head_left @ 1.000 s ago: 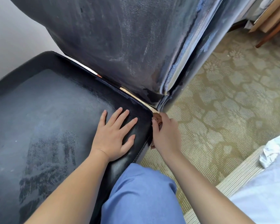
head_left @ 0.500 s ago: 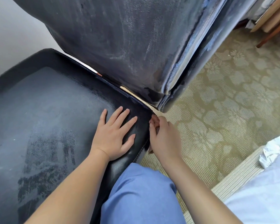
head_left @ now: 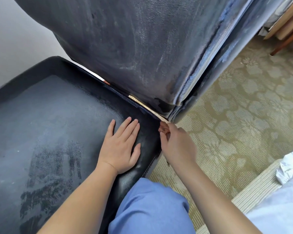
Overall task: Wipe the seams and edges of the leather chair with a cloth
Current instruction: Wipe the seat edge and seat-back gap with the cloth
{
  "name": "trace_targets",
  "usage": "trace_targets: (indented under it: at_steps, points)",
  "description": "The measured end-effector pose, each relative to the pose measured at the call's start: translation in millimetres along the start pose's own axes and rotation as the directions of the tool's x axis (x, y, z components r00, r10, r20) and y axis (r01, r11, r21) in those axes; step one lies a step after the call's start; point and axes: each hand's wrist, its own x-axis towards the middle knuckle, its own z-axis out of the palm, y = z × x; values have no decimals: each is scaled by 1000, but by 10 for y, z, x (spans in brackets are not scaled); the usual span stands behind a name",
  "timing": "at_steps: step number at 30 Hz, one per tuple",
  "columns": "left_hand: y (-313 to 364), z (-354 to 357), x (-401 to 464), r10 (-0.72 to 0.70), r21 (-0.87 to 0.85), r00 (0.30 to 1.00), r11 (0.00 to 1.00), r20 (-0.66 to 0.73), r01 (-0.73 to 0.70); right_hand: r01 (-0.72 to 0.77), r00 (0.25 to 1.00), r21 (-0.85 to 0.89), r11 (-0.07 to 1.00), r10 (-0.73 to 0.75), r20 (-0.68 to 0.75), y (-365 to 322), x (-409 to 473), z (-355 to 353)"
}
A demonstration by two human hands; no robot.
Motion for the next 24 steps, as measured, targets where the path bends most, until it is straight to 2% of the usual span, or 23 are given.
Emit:
trace_targets:
  at_steps: [4, 7, 10, 13, 18, 24]
  points:
    - [10, 13, -6, -41, 33, 999, 999, -4, 41, 6, 1000, -17, 1000, -6, -18, -212, 209, 27]
    - [17, 4, -5, -121, 53, 993, 991, 6, 120, 75, 997, -62, 995, -74, 23, -386, 365, 26]
    - [18, 3, -3, -186, 56, 983, 981, 8, 185, 110, 993, -96, 989, -106, 41, -278, 333, -10]
    - [12, 6, 2, -179, 47, 984, 983, 10, 178, 106, 994, -142, 984, -105, 13, -72, 139, -7]
    - [-5, 24, 4, -152, 47, 988, 987, 14, 151, 60, 997, -74, 995, -63, -44, -197, 186, 75]
    - [-6, 9, 15, -159, 29, 987, 987, -2, 159, 62, 997, -25, 998, -61, 37, -454, 447, 64]
